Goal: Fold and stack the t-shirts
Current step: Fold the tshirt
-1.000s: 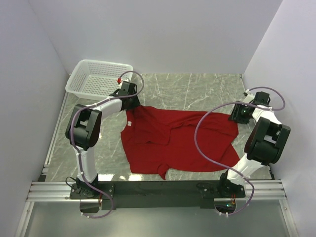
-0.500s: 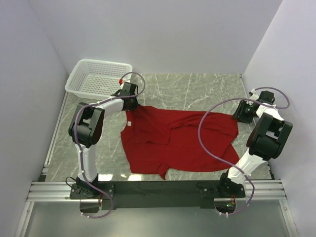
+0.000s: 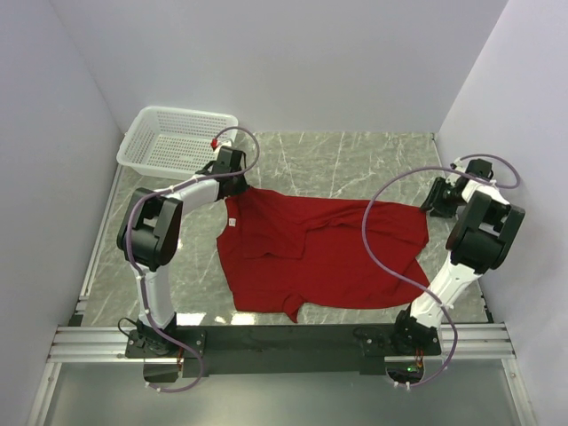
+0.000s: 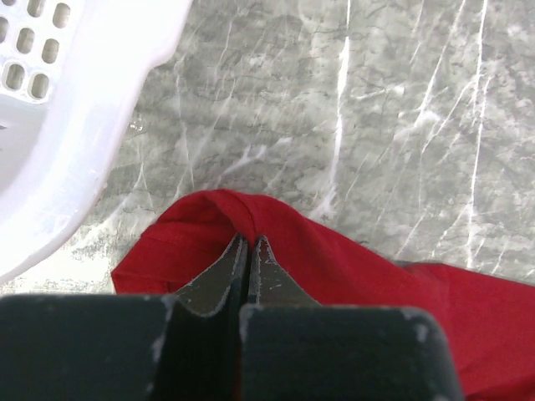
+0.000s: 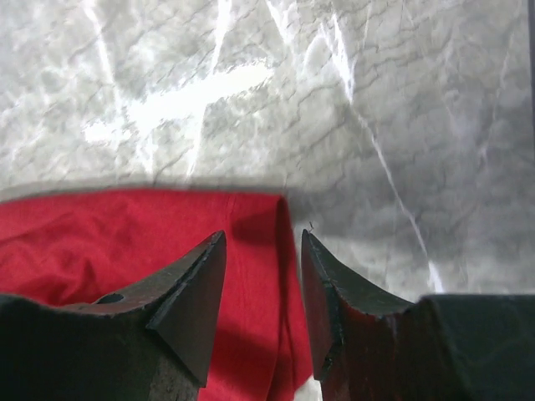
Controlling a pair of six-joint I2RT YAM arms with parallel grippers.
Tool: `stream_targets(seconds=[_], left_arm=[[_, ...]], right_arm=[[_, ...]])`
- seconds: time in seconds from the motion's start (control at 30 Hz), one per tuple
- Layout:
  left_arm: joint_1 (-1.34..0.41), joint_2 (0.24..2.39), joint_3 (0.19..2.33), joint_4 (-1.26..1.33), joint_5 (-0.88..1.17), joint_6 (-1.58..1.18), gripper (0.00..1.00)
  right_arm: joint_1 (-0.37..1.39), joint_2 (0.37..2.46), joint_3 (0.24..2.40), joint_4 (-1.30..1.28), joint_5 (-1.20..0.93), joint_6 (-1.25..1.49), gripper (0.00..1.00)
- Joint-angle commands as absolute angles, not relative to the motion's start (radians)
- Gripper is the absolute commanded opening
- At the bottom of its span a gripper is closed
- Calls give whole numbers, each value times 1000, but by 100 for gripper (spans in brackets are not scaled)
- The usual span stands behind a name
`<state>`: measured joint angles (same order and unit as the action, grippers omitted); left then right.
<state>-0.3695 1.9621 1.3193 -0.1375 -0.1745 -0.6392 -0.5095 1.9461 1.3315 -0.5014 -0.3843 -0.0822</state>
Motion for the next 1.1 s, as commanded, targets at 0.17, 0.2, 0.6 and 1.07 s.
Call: stream_targets(seconds=[0.17,0.2,0.6,1.07], left_arm=[[-364,1911,1353,-121,-190,-617,1],[-364,1911,1354,-124,-195,-615,1],[-325,1904,1362,-163,-268,-581,1],[-310,1977,1480,-212,-276,-543,1]], right_arm=[[-477,2022,1407,-515,-376,-74,45],[-476,2026,1411,-518,-380,-74,43],[-468,1991,1472,-449,-385,-84,0],[-374,2048,1638,-411,-359,-104,14]])
